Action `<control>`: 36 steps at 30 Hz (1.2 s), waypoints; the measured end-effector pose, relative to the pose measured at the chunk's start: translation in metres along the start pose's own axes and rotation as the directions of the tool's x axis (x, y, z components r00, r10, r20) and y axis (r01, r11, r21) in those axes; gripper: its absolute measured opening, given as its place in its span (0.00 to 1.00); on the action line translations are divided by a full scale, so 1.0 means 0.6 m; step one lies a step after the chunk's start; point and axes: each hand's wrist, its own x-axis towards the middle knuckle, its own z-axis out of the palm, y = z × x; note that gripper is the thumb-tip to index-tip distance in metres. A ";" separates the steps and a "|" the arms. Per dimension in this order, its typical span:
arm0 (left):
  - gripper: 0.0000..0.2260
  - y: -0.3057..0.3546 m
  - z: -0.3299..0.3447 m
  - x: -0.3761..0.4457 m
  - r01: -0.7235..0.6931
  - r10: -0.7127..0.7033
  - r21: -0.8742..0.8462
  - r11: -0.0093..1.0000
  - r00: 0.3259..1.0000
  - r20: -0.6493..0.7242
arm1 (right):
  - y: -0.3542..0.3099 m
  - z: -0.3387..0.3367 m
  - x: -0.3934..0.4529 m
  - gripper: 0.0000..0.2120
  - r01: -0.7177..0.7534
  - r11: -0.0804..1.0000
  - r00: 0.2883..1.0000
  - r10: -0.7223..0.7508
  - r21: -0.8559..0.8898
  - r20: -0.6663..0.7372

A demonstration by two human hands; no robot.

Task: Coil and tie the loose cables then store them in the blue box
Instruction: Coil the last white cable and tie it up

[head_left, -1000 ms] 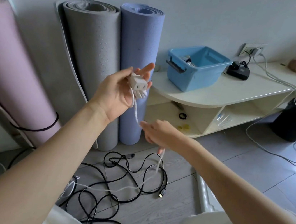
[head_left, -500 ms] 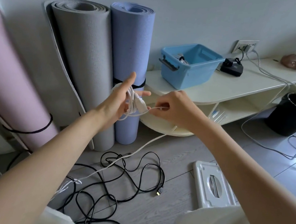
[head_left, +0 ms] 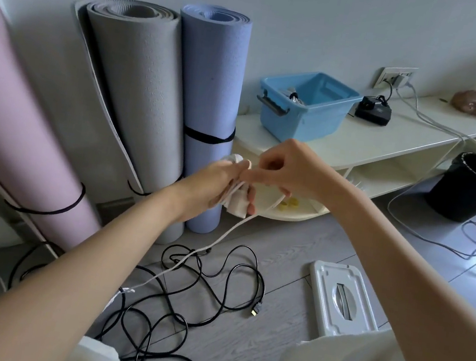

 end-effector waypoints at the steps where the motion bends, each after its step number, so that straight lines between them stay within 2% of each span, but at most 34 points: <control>1: 0.18 0.005 0.001 -0.003 0.019 -0.018 -0.021 1.000 0.999 0.046 | 0.003 -0.002 0.002 0.21 -0.025 0.998 0.999 0.027 0.055 -0.019; 3: 0.23 0.016 0.002 -0.011 0.022 -0.017 -0.055 0.998 0.996 0.092 | 0.005 -0.001 0.008 0.26 -0.060 0.983 0.994 0.074 0.171 -0.077; 5: 0.19 0.026 0.002 -0.018 -0.008 0.016 -0.087 0.996 0.996 0.082 | 0.010 0.002 0.018 0.28 -0.080 0.961 0.977 0.128 0.265 -0.170; 8: 0.11 0.040 -0.007 -0.022 -0.055 0.080 -0.231 0.971 0.991 0.103 | 0.023 -0.006 0.033 0.25 -0.137 0.929 0.915 0.251 0.343 -0.315; 11: 0.09 0.063 -0.021 -0.024 -0.081 0.139 -0.367 0.927 0.981 0.134 | 0.041 -0.037 0.040 0.23 -0.160 0.924 0.779 0.335 0.348 -0.530; 14: 0.09 0.072 -0.024 -0.024 -0.098 0.164 -0.390 0.915 0.976 0.140 | 0.053 -0.068 0.038 0.24 -0.175 0.956 0.607 0.292 0.234 -0.739; 16: 0.11 0.071 -0.020 -0.019 -0.086 0.160 -0.402 0.912 0.975 0.154 | 0.052 -0.074 0.035 0.25 -0.184 0.961 0.503 0.271 0.205 -0.820; 17: 0.11 0.070 -0.020 -0.018 -0.081 0.161 -0.428 0.900 0.975 0.154 | 0.049 -0.071 0.034 0.25 -0.195 0.961 0.486 0.266 0.194 -0.832; 18: 0.12 0.071 -0.021 -0.016 -0.088 0.175 -0.471 0.878 0.974 0.143 | 0.043 -0.065 0.037 0.26 -0.201 0.960 0.512 0.272 0.195 -0.815; 19: 0.13 0.071 -0.023 -0.015 -0.105 0.196 -0.530 0.842 0.974 0.118 | 0.039 -0.049 0.040 0.26 -0.218 0.955 0.588 0.292 0.199 -0.755; 21: 0.15 0.072 -0.022 -0.014 -0.148 0.246 -0.654 0.741 0.967 0.060 | 0.032 -0.006 0.048 0.23 -0.309 0.938 0.783 0.345 0.158 -0.518; 23: 0.19 0.071 -0.019 -0.012 -0.161 0.278 -0.694 0.702 0.959 0.060 | 0.029 0.043 0.055 0.19 -0.389 0.921 0.891 0.375 -0.006 -0.256; 25: 0.19 0.067 -0.010 -0.010 -0.124 0.294 -0.677 0.725 0.946 0.141 | 0.021 0.075 0.051 0.15 -0.372 0.920 0.928 0.364 -0.126 -0.082; 26: 0.17 0.064 -0.007 -0.008 -0.139 0.295 -0.660 0.739 0.947 0.130 | 0.016 0.082 0.047 0.14 -0.348 0.926 0.937 0.348 -0.147 -0.026; 27: 0.18 0.061 -0.006 -0.004 -0.176 0.294 -0.642 0.746 0.952 0.081 | 0.011 0.085 0.041 0.14 -0.328 0.933 0.943 0.333 -0.149 0.015; 29: 0.21 0.056 -0.014 0.004 -0.288 0.289 -0.630 0.721 0.952 -0.104 | 0.003 0.088 0.030 0.14 -0.271 0.949 0.956 0.284 -0.160 0.070; 32: 0.20 0.051 -0.049 0.014 -0.421 0.189 -0.695 0.583 0.902 -0.387 | -0.018 0.090 0.011 0.13 -0.113 0.966 0.979 0.148 -0.233 0.141; 34: 0.24 0.045 -0.067 0.017 -0.480 0.115 -0.710 0.516 0.860 -0.498 | -0.033 0.089 0.001 0.08 -0.028 0.975 0.972 0.078 -0.218 0.224; 36: 0.26 0.044 -0.073 0.013 -0.501 0.074 -0.740 0.450 0.846 -0.528 | -0.043 0.091 -0.011 0.05 0.026 0.980 0.930 0.049 -0.198 0.364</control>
